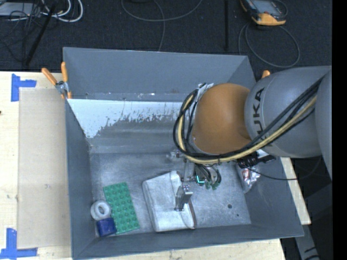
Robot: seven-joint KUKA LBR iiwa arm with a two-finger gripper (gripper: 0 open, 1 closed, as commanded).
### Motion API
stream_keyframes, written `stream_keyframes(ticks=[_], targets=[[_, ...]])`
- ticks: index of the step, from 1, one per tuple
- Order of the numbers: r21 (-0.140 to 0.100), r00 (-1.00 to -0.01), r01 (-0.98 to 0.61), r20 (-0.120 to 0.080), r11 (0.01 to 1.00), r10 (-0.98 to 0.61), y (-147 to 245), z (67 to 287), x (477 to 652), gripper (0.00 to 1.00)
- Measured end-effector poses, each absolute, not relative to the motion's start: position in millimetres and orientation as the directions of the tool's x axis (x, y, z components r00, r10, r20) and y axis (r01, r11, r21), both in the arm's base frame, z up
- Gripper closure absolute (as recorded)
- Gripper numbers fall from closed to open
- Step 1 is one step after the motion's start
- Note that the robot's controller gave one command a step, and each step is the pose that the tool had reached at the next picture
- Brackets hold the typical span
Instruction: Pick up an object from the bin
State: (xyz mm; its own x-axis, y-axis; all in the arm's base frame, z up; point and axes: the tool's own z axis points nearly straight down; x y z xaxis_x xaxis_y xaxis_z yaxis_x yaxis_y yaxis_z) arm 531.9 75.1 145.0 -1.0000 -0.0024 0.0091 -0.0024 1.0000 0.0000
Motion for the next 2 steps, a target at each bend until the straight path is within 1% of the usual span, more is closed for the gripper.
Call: stream_keyframes(ticks=[1,2], targets=[[-0.002,-0.989,0.147,0.011,0.989,0.147,71.9,94.8,551.6,0.00],[-0.003,-0.989,0.149,0.019,0.989,0.149,71.9,92.6,550.2,1.00]])
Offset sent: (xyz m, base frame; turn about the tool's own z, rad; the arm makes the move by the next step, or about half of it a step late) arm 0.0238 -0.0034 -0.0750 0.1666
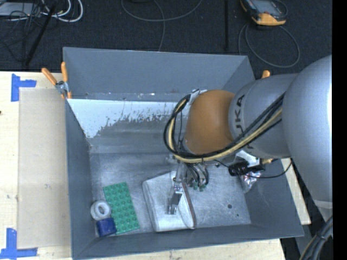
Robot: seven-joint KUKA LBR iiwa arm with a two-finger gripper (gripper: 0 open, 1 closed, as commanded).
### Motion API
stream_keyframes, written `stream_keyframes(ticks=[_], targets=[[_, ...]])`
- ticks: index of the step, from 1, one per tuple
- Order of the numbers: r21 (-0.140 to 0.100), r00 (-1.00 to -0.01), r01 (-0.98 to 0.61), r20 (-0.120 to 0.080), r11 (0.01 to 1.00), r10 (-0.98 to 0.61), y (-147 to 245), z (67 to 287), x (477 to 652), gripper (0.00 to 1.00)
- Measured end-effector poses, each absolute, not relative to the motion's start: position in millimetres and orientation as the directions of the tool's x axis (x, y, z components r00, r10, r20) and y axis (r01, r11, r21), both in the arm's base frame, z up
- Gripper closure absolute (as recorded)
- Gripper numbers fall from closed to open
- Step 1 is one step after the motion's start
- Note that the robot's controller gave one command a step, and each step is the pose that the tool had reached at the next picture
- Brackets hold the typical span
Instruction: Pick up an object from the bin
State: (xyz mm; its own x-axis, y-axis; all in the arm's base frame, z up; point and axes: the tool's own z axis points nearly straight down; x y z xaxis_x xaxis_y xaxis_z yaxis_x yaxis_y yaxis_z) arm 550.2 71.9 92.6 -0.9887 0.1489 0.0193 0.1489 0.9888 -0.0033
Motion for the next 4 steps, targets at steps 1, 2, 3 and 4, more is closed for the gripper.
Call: stream_keyframes(ticks=[1,2,3,4], targets=[[0.002,-0.989,0.146,-0.007,0.989,0.146,72,197,552.1,1.00],[0.000,-0.946,-0.323,-0.006,0.946,-0.323,97,248,586.1,1.00],[0.000,-0.948,-0.320,-0.002,0.948,-0.320,96,246,585.3,0.00],[0.006,-0.890,-0.455,0.008,0.890,-0.455,171,95,561.3,0.00]])
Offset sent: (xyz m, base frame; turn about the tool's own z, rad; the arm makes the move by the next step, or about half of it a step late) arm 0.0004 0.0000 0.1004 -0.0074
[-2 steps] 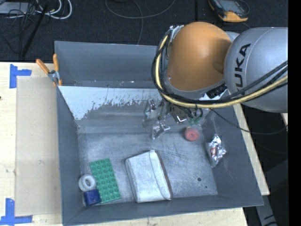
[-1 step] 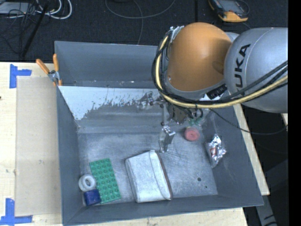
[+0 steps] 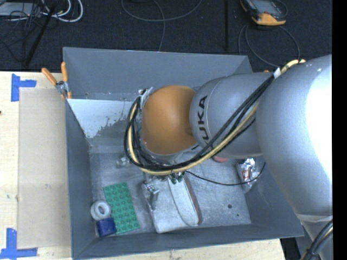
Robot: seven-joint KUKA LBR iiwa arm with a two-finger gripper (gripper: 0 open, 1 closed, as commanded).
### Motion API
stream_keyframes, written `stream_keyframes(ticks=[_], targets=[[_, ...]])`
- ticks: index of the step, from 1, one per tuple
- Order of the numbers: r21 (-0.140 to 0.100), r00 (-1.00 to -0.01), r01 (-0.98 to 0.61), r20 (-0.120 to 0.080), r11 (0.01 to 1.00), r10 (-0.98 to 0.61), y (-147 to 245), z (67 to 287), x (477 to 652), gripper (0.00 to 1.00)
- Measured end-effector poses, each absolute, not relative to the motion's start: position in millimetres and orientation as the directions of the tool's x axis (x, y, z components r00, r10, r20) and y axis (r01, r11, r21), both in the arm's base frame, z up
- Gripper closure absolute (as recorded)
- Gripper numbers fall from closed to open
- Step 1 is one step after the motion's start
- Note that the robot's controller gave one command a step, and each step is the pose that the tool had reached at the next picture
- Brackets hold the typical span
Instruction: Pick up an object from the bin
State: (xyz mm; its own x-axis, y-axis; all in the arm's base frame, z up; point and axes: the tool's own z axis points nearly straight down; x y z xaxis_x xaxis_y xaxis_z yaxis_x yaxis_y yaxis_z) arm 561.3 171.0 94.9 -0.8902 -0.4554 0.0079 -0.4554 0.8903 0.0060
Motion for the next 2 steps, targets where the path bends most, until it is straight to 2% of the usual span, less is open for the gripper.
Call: stream_keyframes(ticks=[1,2], targets=[[0.004,-0.708,-0.707,0.003,0.708,-0.707,220.2,72.1,536.5,0.00],[0.001,-0.711,-0.703,-0.008,0.711,-0.703,220.7,75.6,539.6,1.00]])
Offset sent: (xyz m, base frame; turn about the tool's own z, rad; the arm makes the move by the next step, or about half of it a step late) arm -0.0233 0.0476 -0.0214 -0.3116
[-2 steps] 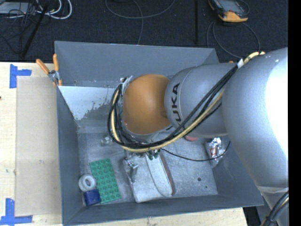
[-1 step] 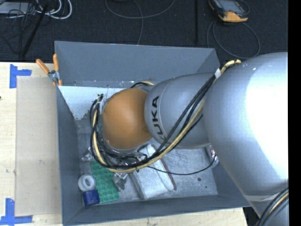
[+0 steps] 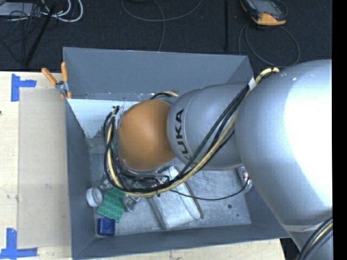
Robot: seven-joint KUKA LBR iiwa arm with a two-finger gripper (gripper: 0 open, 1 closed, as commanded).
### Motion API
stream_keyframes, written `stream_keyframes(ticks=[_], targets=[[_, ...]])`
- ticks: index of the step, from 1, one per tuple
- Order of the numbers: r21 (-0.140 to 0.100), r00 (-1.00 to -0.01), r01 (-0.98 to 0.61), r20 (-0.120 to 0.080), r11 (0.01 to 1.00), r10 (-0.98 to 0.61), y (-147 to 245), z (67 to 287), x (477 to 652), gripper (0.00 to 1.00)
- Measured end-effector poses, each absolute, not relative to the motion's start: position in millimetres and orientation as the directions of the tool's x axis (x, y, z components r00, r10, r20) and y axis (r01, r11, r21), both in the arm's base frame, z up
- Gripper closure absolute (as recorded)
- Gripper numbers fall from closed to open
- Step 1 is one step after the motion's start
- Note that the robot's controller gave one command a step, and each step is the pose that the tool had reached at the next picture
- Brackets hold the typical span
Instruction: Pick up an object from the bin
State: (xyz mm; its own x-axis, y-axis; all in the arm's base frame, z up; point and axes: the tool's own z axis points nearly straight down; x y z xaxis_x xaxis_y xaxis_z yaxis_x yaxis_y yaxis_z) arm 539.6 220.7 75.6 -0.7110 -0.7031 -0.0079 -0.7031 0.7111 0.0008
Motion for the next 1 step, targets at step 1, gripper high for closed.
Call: stream_keyframes(ticks=[1], targets=[[-0.004,-0.710,-0.704,-0.010,0.710,-0.704,223.1,220.3,569.8,1.00]])
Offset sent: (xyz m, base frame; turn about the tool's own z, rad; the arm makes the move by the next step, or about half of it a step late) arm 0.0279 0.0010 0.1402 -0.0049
